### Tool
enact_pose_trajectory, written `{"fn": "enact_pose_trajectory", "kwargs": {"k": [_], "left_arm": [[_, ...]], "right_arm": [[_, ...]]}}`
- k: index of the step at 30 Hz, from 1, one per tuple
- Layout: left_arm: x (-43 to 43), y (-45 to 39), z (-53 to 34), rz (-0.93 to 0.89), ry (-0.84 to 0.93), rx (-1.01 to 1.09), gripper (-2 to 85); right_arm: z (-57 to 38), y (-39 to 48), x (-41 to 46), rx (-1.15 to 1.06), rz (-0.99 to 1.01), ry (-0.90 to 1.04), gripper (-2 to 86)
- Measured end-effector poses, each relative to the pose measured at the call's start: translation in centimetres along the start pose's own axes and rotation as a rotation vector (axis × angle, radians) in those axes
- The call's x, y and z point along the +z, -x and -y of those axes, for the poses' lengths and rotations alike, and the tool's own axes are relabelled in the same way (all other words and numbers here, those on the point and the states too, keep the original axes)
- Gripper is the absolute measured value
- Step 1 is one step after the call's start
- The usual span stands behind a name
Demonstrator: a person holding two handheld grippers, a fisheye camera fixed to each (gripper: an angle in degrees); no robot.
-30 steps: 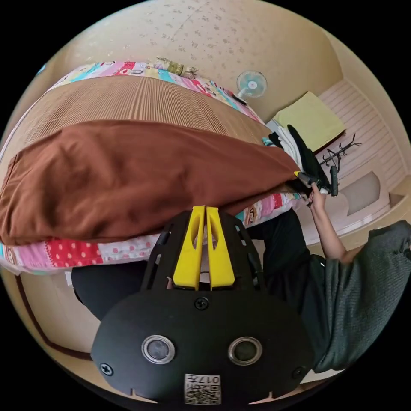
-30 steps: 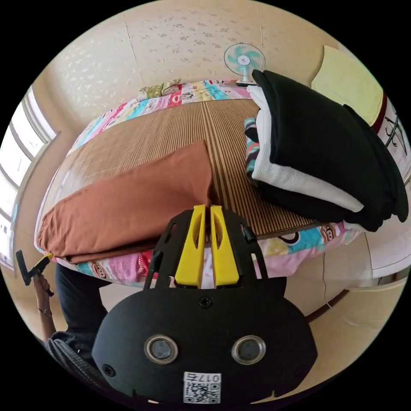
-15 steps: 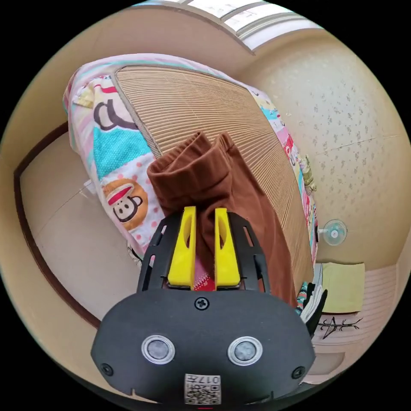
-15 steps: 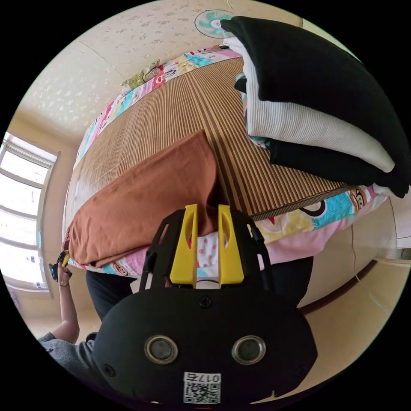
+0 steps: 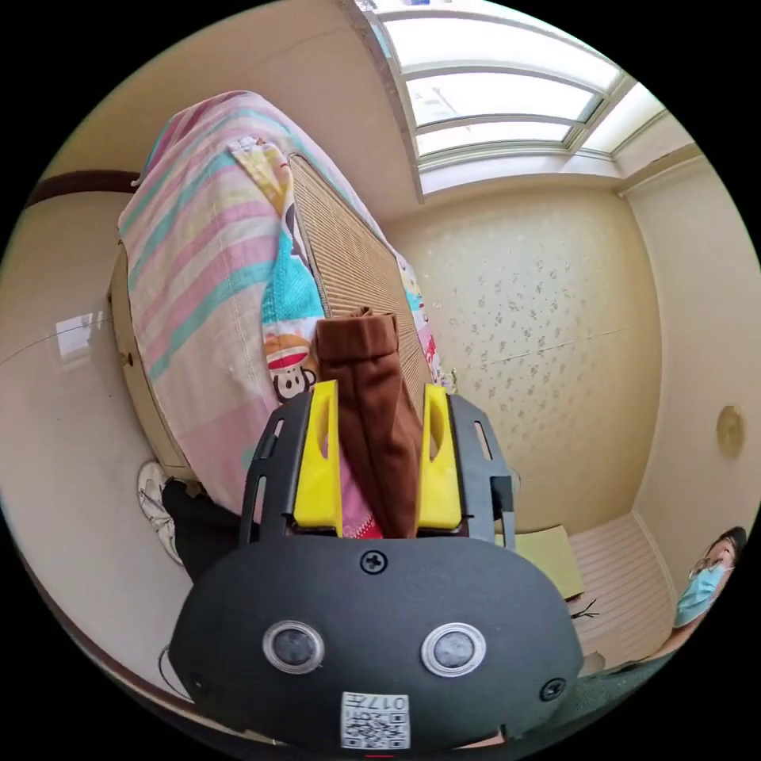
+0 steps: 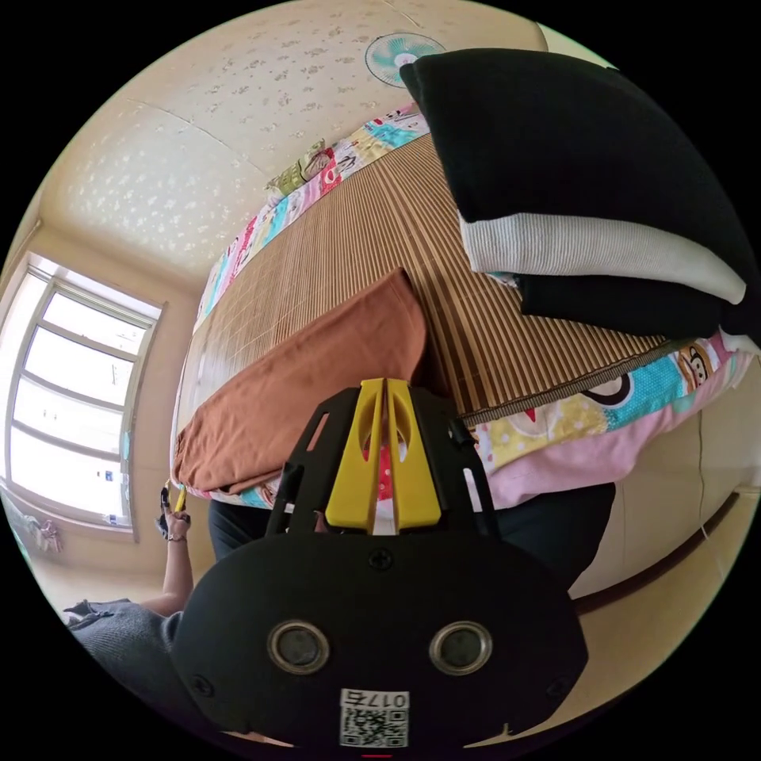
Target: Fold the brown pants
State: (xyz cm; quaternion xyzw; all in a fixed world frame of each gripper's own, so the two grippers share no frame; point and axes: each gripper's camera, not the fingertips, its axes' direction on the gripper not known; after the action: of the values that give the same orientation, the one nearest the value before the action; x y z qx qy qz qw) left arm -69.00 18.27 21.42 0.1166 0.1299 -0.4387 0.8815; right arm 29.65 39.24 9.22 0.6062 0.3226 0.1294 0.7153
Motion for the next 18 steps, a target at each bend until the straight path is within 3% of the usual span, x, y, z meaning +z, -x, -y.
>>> {"fn": "enact_pose_trajectory", "kwargs": {"k": [2,4,7,11,14,18], "left_arm": [[1.9,-0.9,0.7,0.059,0.059,-0.002,14.7],[2.6,-1.7,1.0,0.141,0.078,-0.088,9.0],[2.2,-6.5,0.2,-0.022,0.053,-0.112,1.7],[4.0,-20.5,-3.9,-0.097,0.104,0.278,0.8],[8.0,-29.9,-12.0,-0.151,0.204,0.543,1.8],[16.8,-33.9,-26.2,-0.217,0.523,0.710,4.9]], "right_arm": [[0.1,0.3,0.1,-0.014,0.001,0.008,0.6],[0.0,0.2,0.1,-0.018,0.010,0.012,0.6],[-0.4,-0.3,-0.5,-0.022,0.036,0.003,0.6],[-0.8,-1.4,-1.4,-0.007,0.071,-0.007,0.6],[-1.0,-1.7,-1.5,-0.002,0.136,-0.024,0.6],[-1.5,-1.4,-0.6,-0.013,0.206,-0.025,0.8]]}}
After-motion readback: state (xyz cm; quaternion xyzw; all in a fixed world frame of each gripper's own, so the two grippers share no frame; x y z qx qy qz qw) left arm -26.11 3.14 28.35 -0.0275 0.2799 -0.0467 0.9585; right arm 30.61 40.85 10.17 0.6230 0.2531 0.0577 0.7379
